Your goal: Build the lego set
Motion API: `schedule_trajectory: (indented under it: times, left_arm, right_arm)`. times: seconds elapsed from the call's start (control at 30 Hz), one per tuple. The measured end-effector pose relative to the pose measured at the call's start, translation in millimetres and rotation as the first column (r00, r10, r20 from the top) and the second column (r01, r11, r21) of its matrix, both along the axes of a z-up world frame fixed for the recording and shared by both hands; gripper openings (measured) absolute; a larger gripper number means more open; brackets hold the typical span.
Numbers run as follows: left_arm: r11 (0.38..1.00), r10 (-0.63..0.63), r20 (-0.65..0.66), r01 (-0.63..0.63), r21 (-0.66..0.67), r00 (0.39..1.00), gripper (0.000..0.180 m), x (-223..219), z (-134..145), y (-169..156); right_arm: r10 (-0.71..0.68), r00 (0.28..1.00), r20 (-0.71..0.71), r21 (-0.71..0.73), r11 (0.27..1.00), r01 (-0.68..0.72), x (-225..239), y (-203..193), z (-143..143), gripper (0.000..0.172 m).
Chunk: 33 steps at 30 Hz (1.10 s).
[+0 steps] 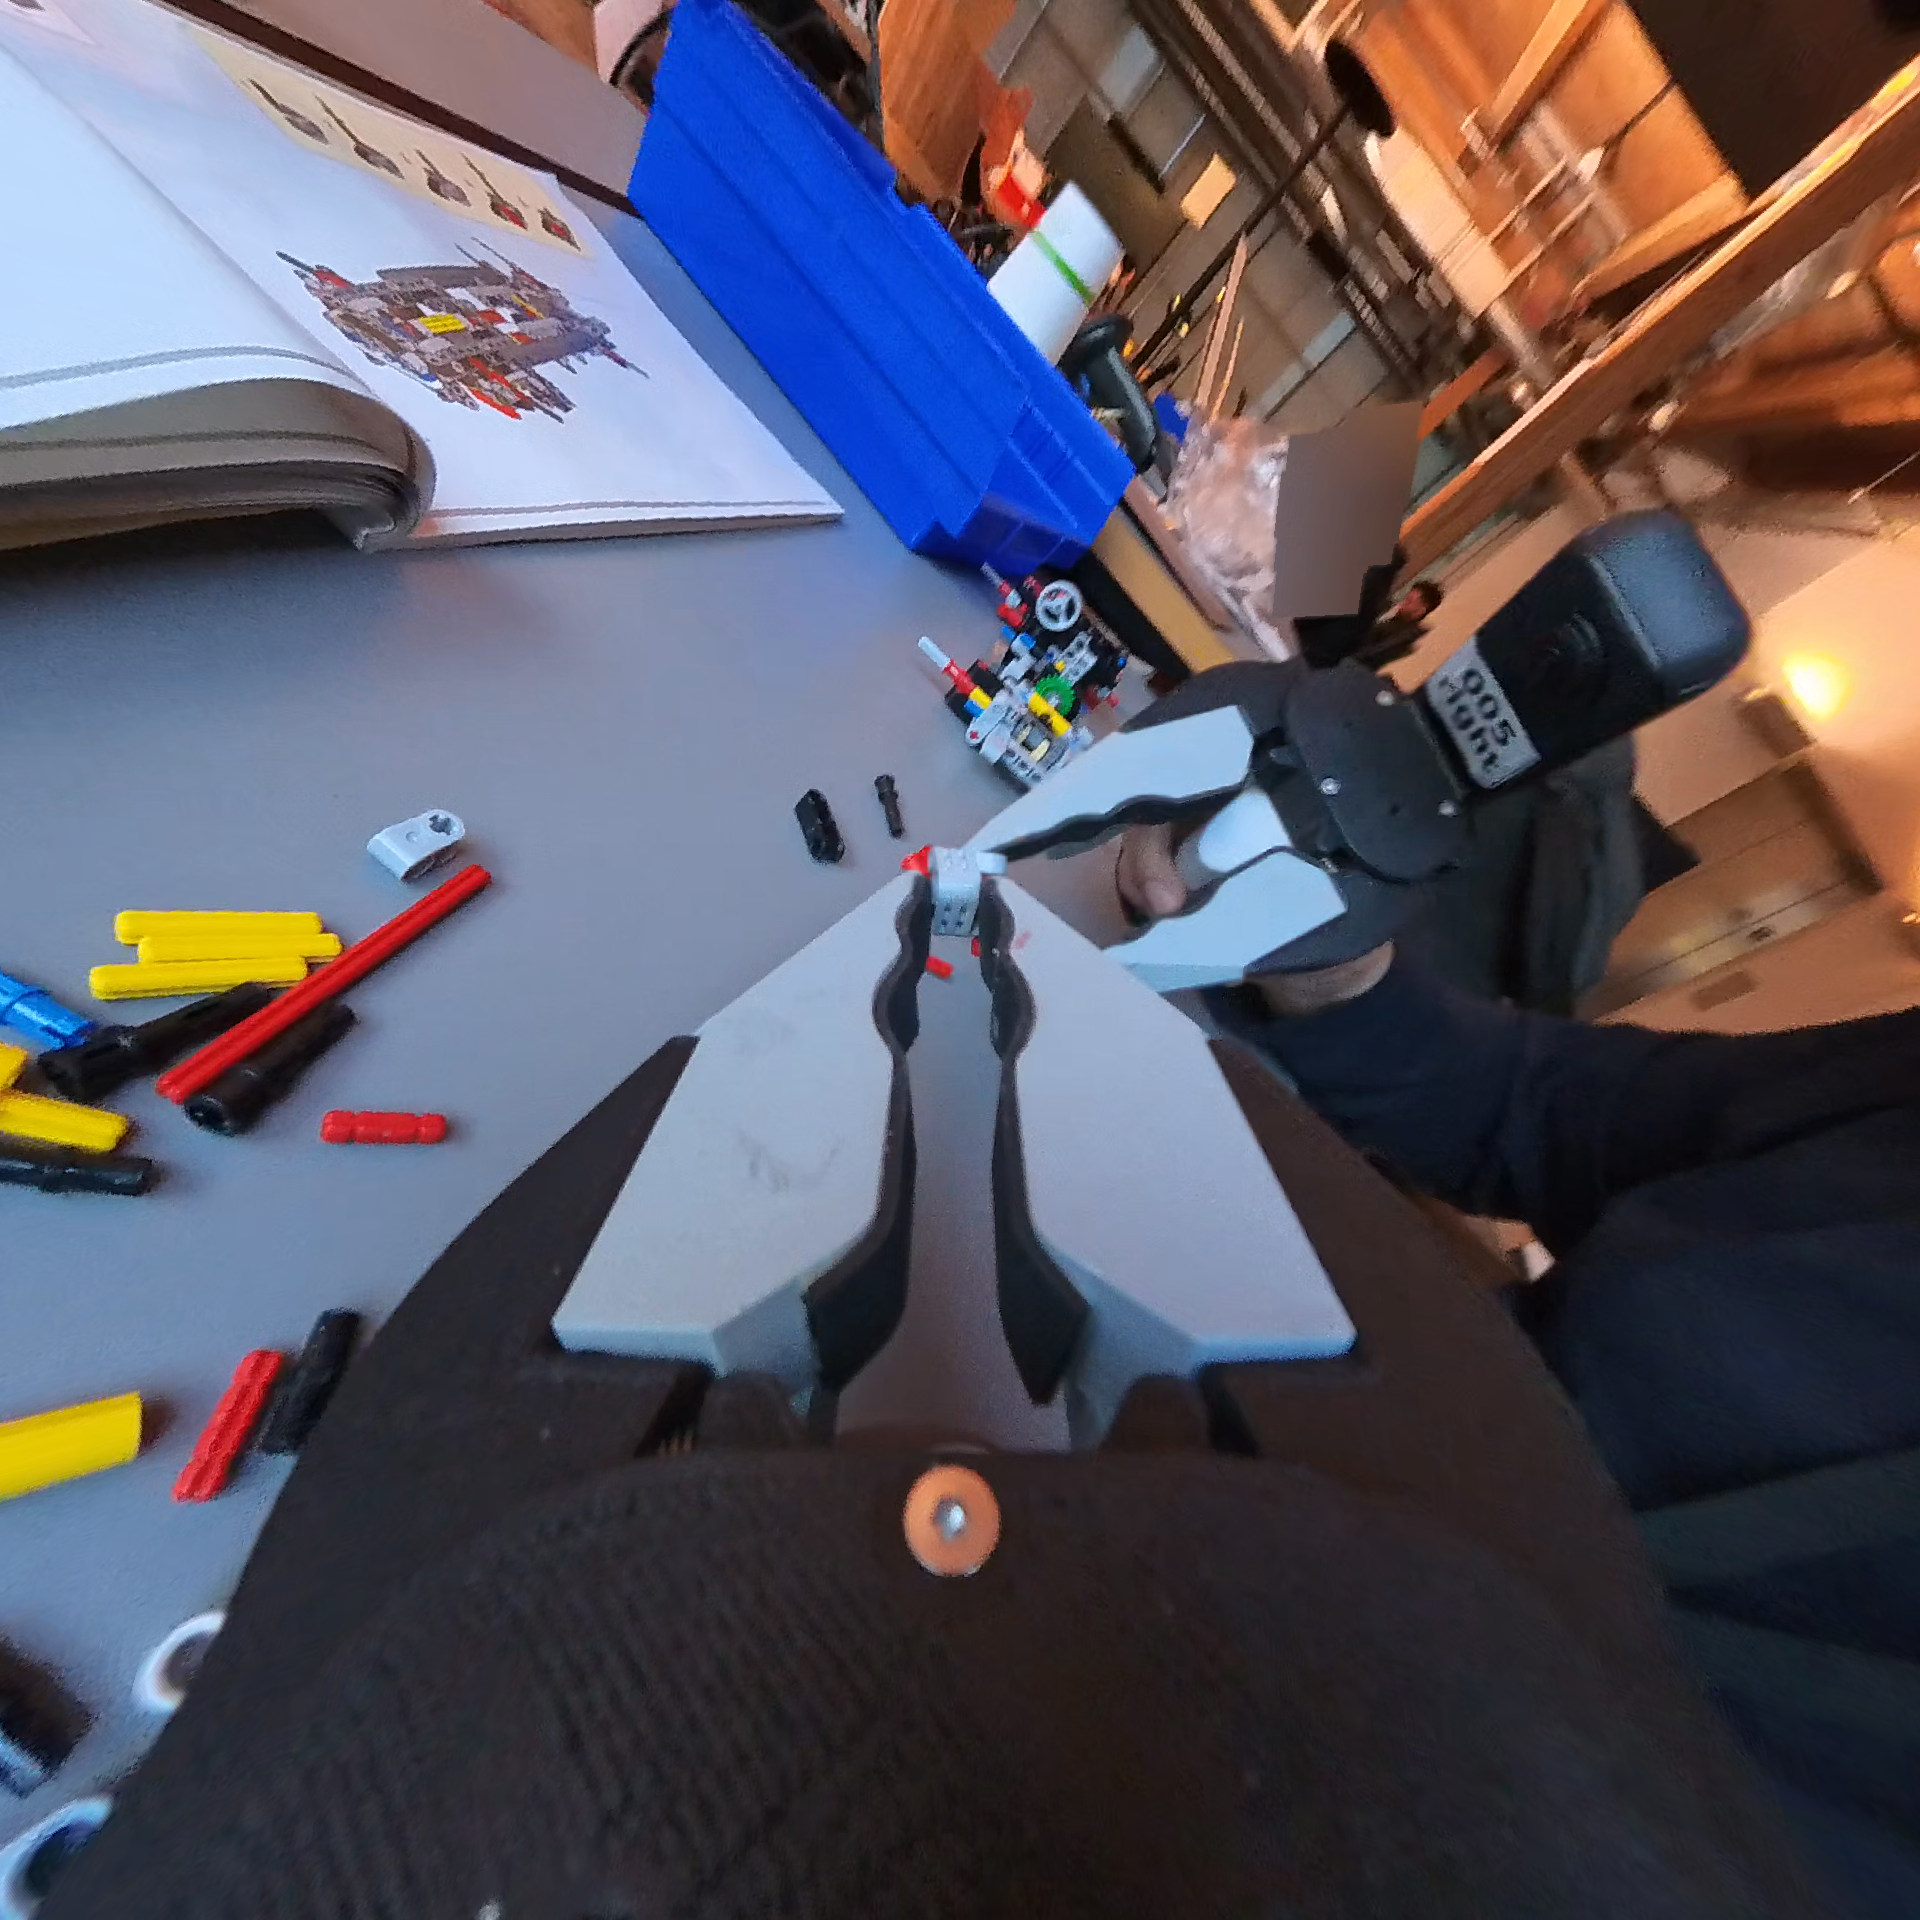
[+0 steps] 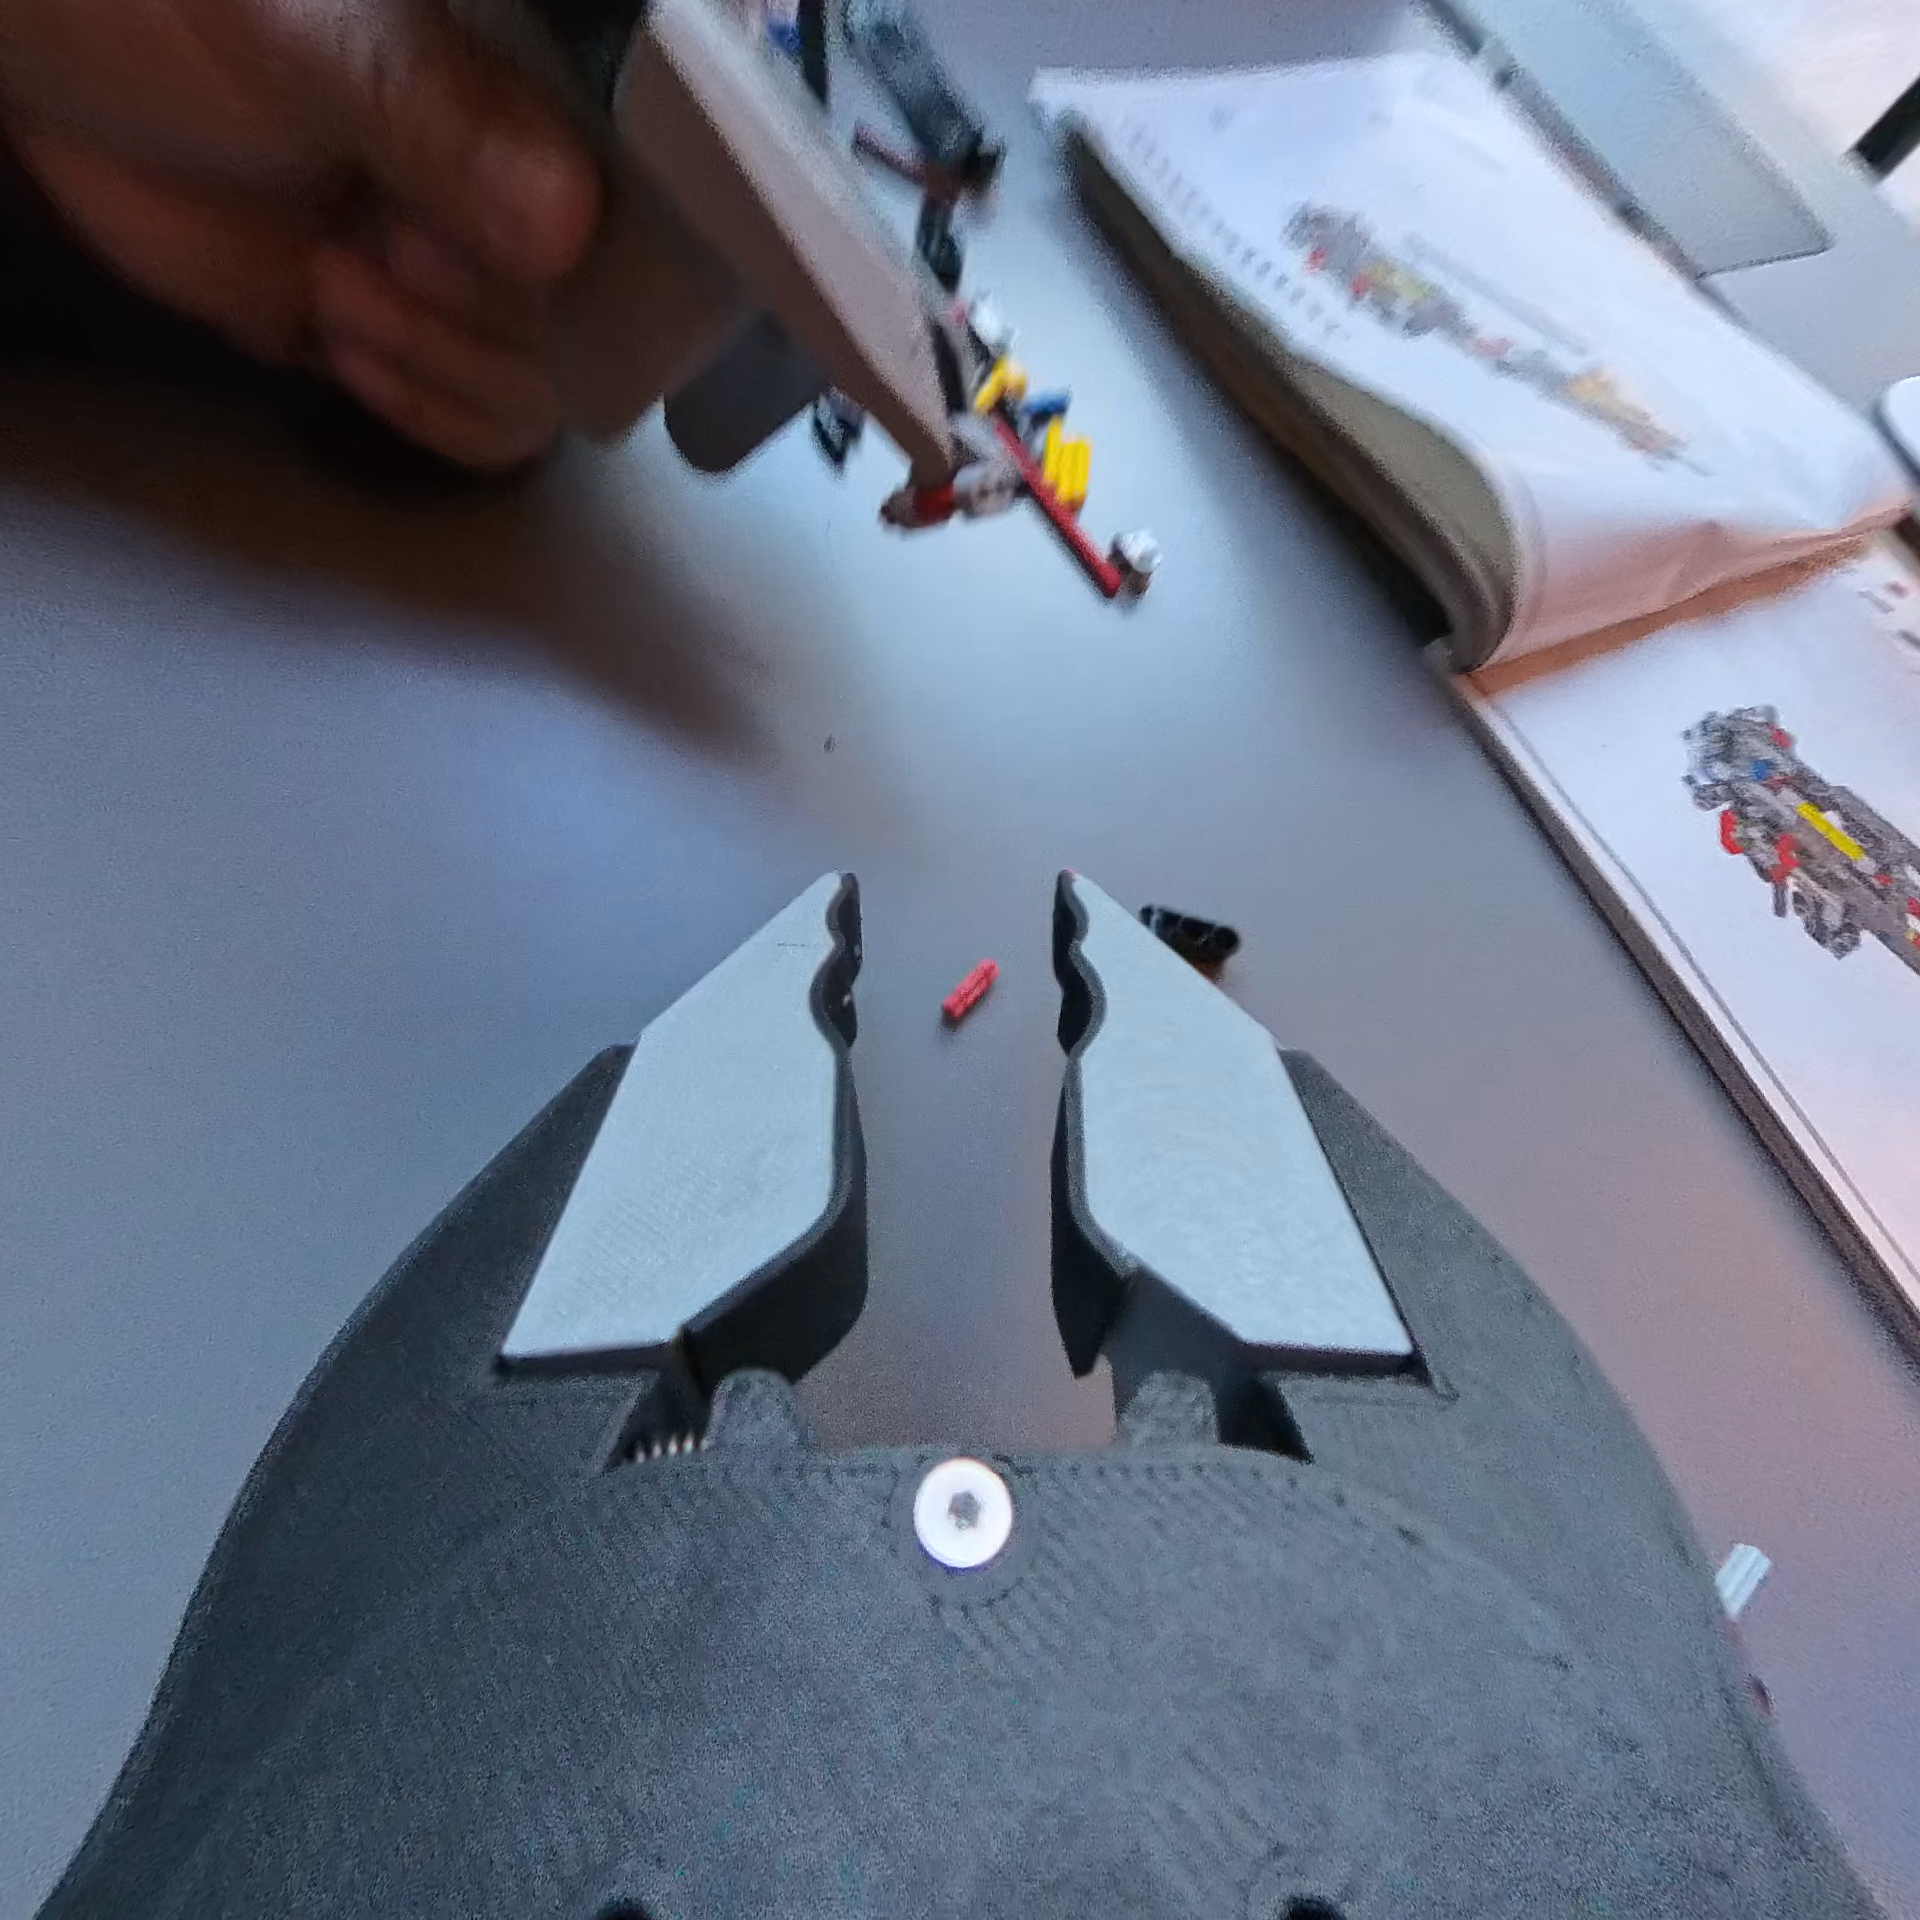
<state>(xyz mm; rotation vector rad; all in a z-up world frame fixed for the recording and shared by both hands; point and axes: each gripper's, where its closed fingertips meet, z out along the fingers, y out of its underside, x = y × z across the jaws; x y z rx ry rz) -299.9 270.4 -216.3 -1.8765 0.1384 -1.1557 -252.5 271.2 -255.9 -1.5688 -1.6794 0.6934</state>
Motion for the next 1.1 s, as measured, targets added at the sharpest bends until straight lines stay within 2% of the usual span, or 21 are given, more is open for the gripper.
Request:
schedule_trajectory:
  times: [0.1,0.2,0.3,0.37,0.43,0.5,0.57,0.67,0.73,0.77,0.83,0.93,1.1]
  left_arm:
    - [0.999,0.018,0.174,-0.025,0.036,0.985,0.007,0,17,2]
    - [0.998,0.013,0.315,-0.031,0.051,0.949,0.007,3,28,2]
    - [0.995,0.018,0.288,-0.047,0.093,0.957,0.007,5,31,1]
    - [0.993,0.023,0.287,-0.055,0.105,0.958,0.007,7,32,1]
    - [0.996,0.002,0.318,-0.029,0.081,0.948,0.007,12,32,-1]
    - [0.998,-0.02,0.354,0.0,0.056,0.935,0.007,15,32,-3]
    - [0.999,-0.041,0.366,0.026,0.044,0.93,0.007,16,32,-6]
    - [0.999,-0.03,0.367,0.02,0.03,0.93,0.007,15,31,-5]
    - [0.999,-0.004,0.383,-0.009,0.032,0.924,0.007,12,32,-3]
    - [0.999,0.009,0.396,-0.028,0.042,0.918,0.007,9,34,-2]
    - [0.995,0.028,0.451,-0.066,0.071,0.892,0.006,3,41,-1]
    - [0.988,0.062,0.494,-0.124,0.094,0.867,0.006,-3,46,2]
    - [0.979,0.071,0.48,-0.154,0.135,0.874,0.007,4,50,1]
  right_arm:
    - [-0.031,0.975,-0.219,-0.16,0.987,-0.005,-12,-6,37,0.025]
    - [-0.09,0.94,-0.329,-0.347,0.937,-0.032,-27,-6,54,0.016]
    - [-0.099,0.912,-0.398,-0.493,0.861,-0.122,-35,-11,68,0.015]
    - [-0.112,0.878,-0.465,-0.528,0.832,-0.173,-36,-11,79,0.016]
    - [-0.082,0.874,-0.478,-0.453,0.876,-0.165,-36,-11,79,0.026]
    - [-0.013,0.893,-0.449,-0.294,0.946,-0.134,-35,-13,74,0.034]
    - [0.051,0.913,-0.404,-0.125,0.986,-0.111,-33,-15,73,0.036]
    - [0.11,0.94,-0.321,0.108,0.991,-0.08,-30,-15,71,0.033]
    - [0.041,0.958,-0.283,0.169,0.986,0.008,-30,-4,65,0.021]
    - [-0.005,0.959,-0.282,0.116,0.992,0.039,-31,-1,62,0.015]
    - [-0.029,0.942,-0.335,-0.116,0.993,-0.011,-36,-14,61,0.008]
    - [-0.07,0.893,-0.445,-0.404,0.905,-0.131,-43,-29,73,0.003]
    - [-0.197,0.856,-0.478,-0.534,0.839,-0.105,-47,-13,77,0.007]
